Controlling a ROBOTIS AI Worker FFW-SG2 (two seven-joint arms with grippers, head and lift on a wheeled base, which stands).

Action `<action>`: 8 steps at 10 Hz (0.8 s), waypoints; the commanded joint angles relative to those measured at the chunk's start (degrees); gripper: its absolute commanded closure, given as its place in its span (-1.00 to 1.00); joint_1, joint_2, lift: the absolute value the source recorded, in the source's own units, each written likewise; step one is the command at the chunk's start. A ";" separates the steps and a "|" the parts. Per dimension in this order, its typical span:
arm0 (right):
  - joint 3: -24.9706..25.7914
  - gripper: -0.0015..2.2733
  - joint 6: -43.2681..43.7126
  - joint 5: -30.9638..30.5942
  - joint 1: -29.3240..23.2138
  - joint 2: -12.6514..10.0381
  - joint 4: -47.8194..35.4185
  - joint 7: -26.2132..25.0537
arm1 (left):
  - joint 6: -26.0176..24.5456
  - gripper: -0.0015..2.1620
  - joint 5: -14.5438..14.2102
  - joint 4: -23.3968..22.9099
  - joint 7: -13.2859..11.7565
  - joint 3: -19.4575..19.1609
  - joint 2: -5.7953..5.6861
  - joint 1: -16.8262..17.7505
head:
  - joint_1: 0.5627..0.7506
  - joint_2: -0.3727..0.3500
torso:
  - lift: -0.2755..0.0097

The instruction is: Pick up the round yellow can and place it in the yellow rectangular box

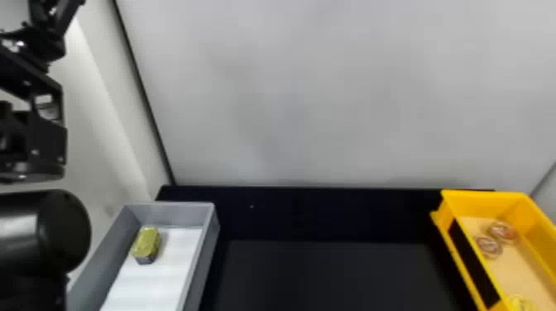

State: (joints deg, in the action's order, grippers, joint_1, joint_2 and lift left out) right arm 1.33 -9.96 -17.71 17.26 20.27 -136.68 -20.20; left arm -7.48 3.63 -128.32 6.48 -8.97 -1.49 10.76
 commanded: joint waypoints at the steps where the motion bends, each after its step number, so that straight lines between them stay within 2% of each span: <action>1: -0.63 -0.93 -0.86 0.12 -0.03 0.12 0.10 0.16 | -0.34 -0.97 -0.73 0.00 0.29 0.27 -0.09 0.14 | -0.22 0.12 | 0.93; 8: -0.63 -0.93 -1.56 1.09 0.93 0.30 0.10 0.95 | -1.31 -0.97 0.14 -0.71 1.61 0.80 0.00 0.05 | -0.22 0.12 | 0.93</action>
State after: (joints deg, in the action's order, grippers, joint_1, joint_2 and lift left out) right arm 0.68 -11.44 -16.86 18.15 20.57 -136.58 -19.23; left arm -8.51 3.61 -128.81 8.04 -8.11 -1.51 10.83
